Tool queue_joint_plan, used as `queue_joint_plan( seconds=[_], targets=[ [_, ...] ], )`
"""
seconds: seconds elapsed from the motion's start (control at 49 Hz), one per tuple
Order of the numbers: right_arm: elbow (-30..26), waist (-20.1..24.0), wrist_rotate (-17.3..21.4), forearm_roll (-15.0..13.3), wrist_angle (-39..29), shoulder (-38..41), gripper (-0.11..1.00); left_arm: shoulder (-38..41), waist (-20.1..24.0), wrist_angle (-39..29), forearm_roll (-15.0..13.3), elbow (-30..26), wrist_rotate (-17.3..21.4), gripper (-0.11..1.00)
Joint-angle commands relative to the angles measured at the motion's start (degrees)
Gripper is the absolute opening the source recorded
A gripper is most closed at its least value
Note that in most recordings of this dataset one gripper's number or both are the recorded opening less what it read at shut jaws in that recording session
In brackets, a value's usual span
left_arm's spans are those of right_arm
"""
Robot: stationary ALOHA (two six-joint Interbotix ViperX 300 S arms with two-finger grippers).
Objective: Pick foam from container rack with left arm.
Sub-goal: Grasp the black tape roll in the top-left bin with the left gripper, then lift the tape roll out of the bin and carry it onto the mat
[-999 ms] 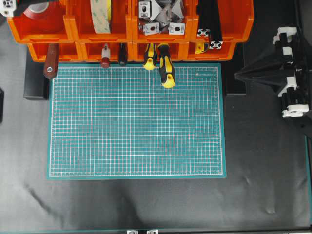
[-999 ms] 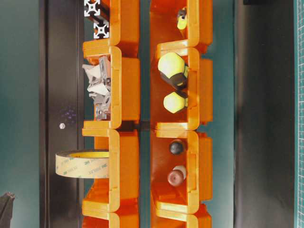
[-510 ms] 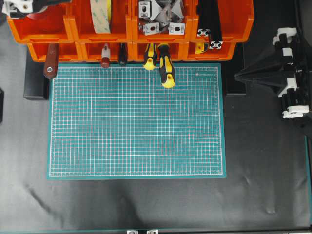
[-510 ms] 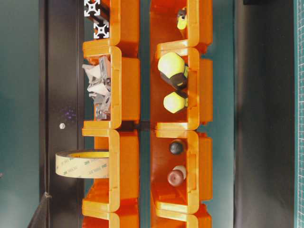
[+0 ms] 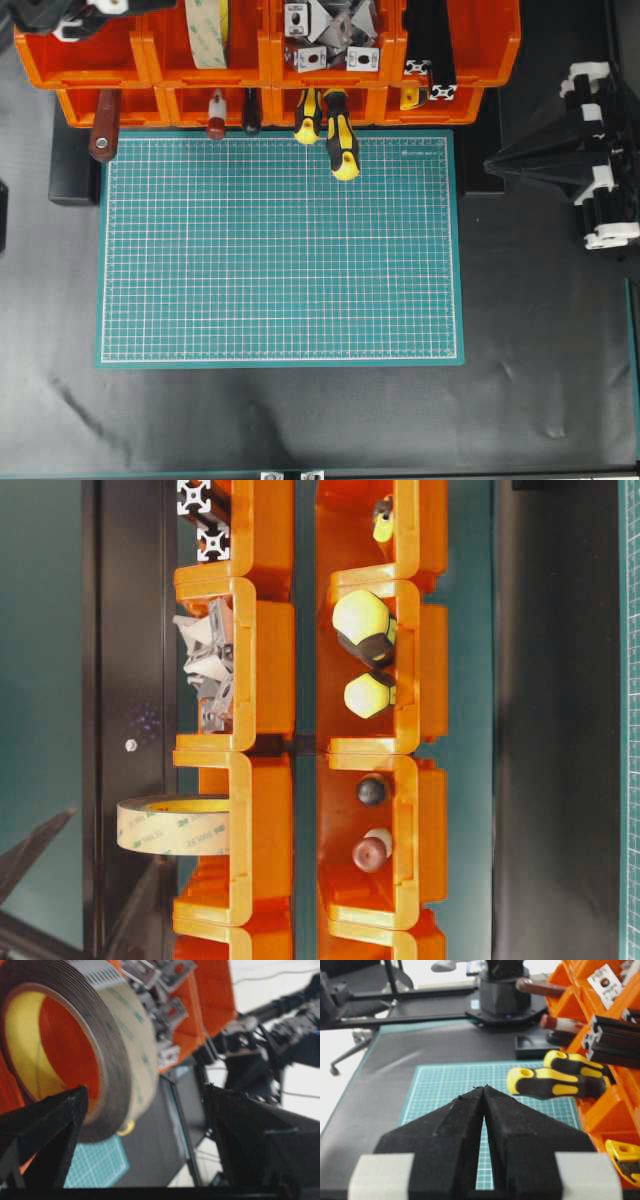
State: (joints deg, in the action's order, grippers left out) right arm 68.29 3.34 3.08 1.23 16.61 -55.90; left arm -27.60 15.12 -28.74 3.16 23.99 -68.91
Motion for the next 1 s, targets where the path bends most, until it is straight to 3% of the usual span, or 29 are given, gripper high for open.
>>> queue_joint_plan(
  seconds=[0.0, 0.632, 0.754, 0.918, 0.979],
  targets=[
    [-0.97, 0.44, 0.09, 0.0, 0.62, -0.35, 0.0, 0.53, 0.53, 0.79, 0.09, -1.41, -0.18, 0.88],
    [-0.7, 1.32, 0.09, 0.0, 0.44, -1.41, 0.0, 6.42, 0.44, 3.78, 0.09, -4.83, -0.35, 0.84],
    [-0.62, 1.67, 0.09, 0.0, 0.44, -1.41, 0.0, 6.42, 0.44, 4.04, 0.09, -4.75, -0.44, 0.69],
    [-0.62, 1.67, 0.09, 0.0, 0.53, -1.41, 0.0, 6.33, 0.44, 7.56, 0.09, -5.1, -0.09, 0.27],
    [-0.62, 1.67, 0.09, 0.0, 0.44, -1.41, 0.0, 6.24, 0.26, 10.46, 0.18, -5.36, 0.0, 0.22]
  ],
)
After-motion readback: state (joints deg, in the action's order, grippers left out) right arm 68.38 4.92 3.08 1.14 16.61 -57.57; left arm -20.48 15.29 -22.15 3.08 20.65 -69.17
